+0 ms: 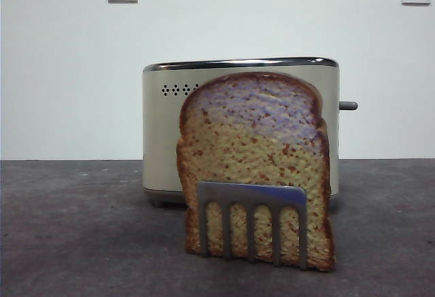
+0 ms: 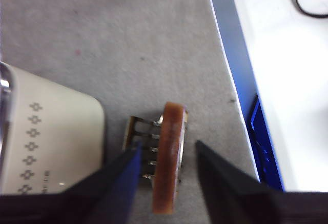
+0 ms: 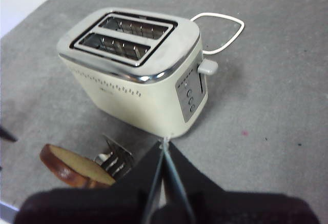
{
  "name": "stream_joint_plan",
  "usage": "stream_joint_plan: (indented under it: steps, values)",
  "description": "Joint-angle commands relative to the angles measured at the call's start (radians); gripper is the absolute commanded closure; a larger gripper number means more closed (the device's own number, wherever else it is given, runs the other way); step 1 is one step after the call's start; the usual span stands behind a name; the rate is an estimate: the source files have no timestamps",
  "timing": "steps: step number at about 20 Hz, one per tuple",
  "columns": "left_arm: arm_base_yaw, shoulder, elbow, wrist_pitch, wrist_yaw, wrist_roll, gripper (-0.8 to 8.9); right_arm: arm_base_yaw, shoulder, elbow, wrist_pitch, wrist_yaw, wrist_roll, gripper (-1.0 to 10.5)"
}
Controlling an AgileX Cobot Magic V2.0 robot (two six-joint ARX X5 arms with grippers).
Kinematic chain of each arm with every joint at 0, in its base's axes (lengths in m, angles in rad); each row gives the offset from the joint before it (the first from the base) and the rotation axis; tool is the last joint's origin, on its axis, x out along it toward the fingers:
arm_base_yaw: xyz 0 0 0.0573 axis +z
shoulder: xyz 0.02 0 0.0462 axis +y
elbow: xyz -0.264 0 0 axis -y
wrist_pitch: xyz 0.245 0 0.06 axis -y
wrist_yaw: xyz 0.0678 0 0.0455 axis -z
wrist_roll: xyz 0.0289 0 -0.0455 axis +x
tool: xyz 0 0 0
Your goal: Pick up a slice of bread from the rack,put the bread on the toaster,press the button
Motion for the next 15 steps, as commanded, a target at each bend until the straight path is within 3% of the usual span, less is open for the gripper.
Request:
stream_joint_plan:
  steps: [1, 12, 13, 15]
  values:
    - [-0.001, 0.046, -0.002, -0.001, -0.006, 0.005, 4.89, 0.0, -0.002, 0.003, -0.018, -0.004, -0.037, 9.5]
    - [0.06, 0.193, -0.002, -0.019, -0.034, -0.008, 4.73, 0.0, -0.002, 0.003, -0.077, -0.033, -0.079, 9.5]
    - [0.073, 0.201, -0.002, -0.018, -0.036, -0.008, 4.87, 0.0, -0.002, 0.003, -0.084, -0.043, -0.089, 9.5]
    - [0.101, 0.21, -0.002, -0.02, -0.035, -0.008, 6.11, 0.0, -0.002, 0.003, -0.09, -0.049, -0.1, 9.5]
